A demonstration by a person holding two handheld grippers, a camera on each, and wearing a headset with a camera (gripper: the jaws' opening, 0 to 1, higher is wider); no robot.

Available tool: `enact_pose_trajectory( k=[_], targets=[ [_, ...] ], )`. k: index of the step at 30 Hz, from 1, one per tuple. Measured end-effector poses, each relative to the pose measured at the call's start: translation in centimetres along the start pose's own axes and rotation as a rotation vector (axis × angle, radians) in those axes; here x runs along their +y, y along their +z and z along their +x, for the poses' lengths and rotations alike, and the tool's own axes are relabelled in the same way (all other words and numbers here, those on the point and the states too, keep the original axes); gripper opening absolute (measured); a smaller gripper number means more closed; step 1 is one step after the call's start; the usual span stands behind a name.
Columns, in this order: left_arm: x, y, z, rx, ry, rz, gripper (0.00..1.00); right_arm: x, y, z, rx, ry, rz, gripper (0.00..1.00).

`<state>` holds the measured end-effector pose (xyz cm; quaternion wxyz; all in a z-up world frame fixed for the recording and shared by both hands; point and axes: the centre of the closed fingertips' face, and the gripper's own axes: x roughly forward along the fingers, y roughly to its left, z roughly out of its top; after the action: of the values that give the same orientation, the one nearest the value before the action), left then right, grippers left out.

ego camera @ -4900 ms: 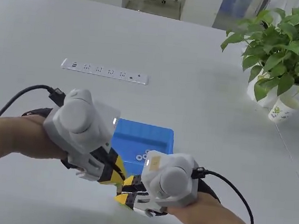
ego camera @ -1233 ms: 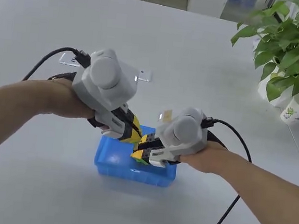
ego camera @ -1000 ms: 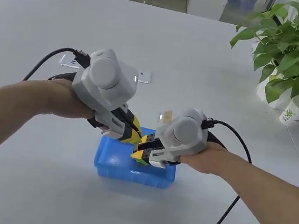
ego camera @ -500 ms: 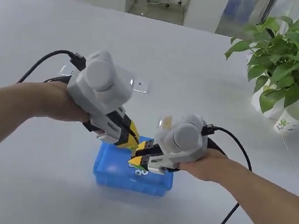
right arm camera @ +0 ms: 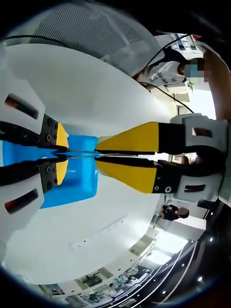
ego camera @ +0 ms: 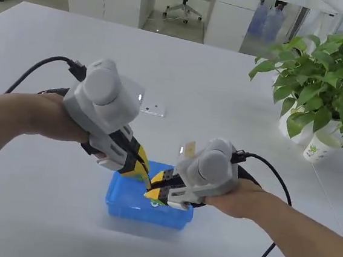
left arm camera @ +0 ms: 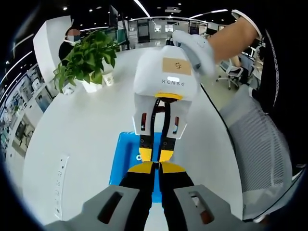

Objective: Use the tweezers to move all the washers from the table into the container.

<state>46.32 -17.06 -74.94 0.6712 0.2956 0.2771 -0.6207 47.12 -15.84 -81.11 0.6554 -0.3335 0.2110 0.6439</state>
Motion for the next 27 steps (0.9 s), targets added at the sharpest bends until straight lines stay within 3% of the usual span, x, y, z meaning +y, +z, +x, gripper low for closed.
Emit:
enact_pose_trajectory(
  k=[8, 16, 27],
  targets=[
    [-2.5, -0.5, 0.2, 0.014, -0.016, 0.037, 0.07, 2.5, -0.3, -1.0, 0.038, 0.012, -0.04, 0.09],
    [-5.7, -2.6, 1.6, 0.061, -0.056, 0.062, 0.05, 5.3, -1.6, -1.4, 0.099, 0.05, -0.094, 0.08],
    [-7.5, -4.0, 2.9, 0.057, -0.084, 0.02, 0.05, 7.8, -2.4, -1.0, 0.127, 0.093, -0.067, 0.08]
  ],
)
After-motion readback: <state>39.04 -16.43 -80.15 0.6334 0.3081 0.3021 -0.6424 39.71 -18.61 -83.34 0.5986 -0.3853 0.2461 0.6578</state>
